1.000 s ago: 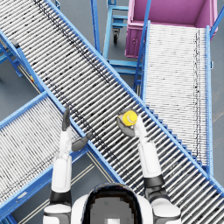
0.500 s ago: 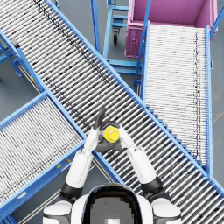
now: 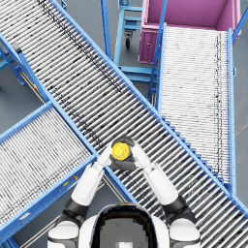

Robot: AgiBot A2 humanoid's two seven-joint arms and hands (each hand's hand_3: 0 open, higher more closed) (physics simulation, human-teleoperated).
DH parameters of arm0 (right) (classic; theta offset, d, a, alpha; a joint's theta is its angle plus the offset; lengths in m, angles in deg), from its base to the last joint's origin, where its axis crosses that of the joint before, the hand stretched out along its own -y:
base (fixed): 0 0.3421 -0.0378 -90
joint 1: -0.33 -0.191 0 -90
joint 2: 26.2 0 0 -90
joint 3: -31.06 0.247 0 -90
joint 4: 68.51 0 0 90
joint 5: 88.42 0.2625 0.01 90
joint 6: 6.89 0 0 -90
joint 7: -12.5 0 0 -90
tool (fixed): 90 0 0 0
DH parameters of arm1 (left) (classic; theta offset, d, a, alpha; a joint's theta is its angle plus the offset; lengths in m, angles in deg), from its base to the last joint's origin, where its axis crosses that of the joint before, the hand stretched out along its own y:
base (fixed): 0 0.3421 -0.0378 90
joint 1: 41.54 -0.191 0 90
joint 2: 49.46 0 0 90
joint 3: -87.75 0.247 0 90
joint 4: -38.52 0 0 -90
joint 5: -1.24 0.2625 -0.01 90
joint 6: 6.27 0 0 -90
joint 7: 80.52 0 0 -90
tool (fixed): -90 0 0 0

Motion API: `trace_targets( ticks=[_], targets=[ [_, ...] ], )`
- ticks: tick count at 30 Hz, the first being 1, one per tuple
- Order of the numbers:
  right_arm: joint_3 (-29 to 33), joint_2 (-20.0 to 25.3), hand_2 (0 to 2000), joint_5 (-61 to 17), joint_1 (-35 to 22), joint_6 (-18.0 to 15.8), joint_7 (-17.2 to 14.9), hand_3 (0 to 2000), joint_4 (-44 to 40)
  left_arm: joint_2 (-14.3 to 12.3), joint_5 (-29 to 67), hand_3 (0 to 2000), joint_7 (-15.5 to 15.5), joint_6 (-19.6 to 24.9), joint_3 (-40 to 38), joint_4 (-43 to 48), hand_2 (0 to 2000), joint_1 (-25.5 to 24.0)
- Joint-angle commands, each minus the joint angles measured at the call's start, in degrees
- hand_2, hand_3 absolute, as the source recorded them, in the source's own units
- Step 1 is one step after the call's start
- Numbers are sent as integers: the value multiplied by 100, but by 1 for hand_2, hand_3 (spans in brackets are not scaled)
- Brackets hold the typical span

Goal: Pick up the oil and place it on the left assembly line, put the cola on the right, and keep Sprite still

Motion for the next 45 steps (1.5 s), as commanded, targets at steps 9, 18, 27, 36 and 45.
trace_targets(
  ticks=[9,18,27,36,45],
  targets=[
    [1503,-272,0,53,561,452,67,0,992,58,28,2000,-191,-561,-1604,759,2000,-270],
    [1588,-188,0,58,678,489,74,0,797,-254,25,2000,-192,-544,-4284,276,2000,-1095],
    [1348,2,0,58,613,491,74,0,751,-478,24,1673,-193,-570,-5809,-900,639,-1481],
    [1352,130,0,59,625,491,74,0,738,454,21,0,-192,-969,-7636,-1226,0,-1245],
    [2180,411,0,60,216,491,74,0,441,652,21,0,-192,-990,-5897,981,0,-1113]
  ],
)
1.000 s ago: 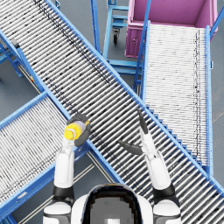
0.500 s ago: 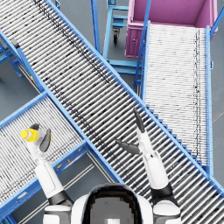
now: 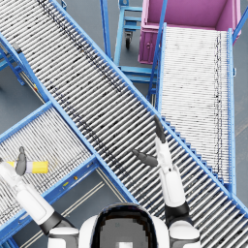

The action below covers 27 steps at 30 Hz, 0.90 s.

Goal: Pick up the oil and place it on the left assembly line, put the cola on the right, and keep Sprite still

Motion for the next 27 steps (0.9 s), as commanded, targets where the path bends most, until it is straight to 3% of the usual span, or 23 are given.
trace_targets(
  ticks=[1,5,8,17,18,27],
  targets=[
    [511,72,0,0,-214,0,0,0,-166,235,1,0,0,0,980,659,0,144],
    [1076,79,0,1,-361,0,0,0,-230,695,3,0,0,-1,2405,709,0,569],
    [1503,61,0,2,-395,0,0,0,-297,882,4,0,0,-1,3117,531,0,1020],
    [2124,0,0,4,-491,0,0,0,-301,620,8,0,0,-1,4307,507,0,1710],
    [2004,27,0,4,-407,0,0,0,-303,659,8,0,0,-1,4048,530,0,1496],
    [1521,-314,0,515,-108,-134,-136,0,-430,723,-500,0,-136,-137,4317,411,0,1276]
  ],
)
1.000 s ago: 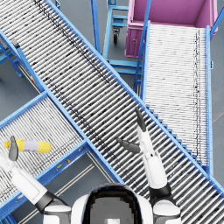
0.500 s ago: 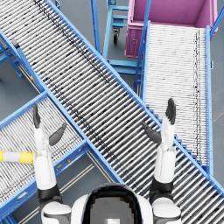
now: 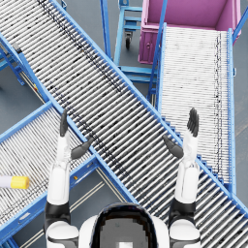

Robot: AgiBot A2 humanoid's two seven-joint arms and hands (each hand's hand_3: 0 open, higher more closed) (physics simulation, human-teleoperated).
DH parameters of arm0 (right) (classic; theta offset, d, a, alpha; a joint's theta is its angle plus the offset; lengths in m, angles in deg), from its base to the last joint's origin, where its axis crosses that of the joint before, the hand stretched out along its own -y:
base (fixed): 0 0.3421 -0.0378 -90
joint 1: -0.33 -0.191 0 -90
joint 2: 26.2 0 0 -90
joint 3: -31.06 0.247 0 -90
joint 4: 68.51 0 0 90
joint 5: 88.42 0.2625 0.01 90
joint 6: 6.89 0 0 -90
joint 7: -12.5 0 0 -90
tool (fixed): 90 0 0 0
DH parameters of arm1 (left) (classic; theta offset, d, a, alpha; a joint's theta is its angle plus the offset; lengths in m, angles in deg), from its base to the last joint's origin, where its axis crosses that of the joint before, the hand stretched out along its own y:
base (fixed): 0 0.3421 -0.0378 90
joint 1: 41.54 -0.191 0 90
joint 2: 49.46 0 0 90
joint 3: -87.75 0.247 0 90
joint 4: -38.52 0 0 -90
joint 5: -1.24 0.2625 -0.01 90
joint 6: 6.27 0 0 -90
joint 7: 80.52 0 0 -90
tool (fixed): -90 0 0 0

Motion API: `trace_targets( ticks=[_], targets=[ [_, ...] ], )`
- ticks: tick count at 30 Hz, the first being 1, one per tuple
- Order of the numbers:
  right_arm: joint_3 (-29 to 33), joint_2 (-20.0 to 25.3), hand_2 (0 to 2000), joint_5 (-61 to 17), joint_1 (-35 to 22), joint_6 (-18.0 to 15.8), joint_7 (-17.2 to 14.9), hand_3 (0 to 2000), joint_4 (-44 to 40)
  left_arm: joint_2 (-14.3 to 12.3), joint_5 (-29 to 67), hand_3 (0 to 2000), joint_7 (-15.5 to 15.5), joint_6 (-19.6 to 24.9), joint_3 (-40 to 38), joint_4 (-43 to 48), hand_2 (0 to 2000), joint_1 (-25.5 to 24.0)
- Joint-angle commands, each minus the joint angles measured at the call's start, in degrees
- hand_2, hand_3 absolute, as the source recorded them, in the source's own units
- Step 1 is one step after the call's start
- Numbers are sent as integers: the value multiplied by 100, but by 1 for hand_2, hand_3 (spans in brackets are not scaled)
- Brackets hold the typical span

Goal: Pick up the oil and place it on the left assembly line, put the cola on the right, and keep Sprite still

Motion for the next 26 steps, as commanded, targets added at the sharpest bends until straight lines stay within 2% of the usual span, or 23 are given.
trace_targets(
  ticks=[1,16,26],
  targets=[
    [-83,-59,0,86,41,-23,-23,0,-20,15,-86,0,-23,-23,42,-18,0,-30],
    [-1445,-1043,0,1507,701,-398,-402,0,-355,266,-1515,0,-401,-402,755,-325,0,-490],
    [-1586,-1140,0,1653,766,-436,-441,0,-389,290,-1661,0,-439,-441,829,-357,0,-535]
  ],
)
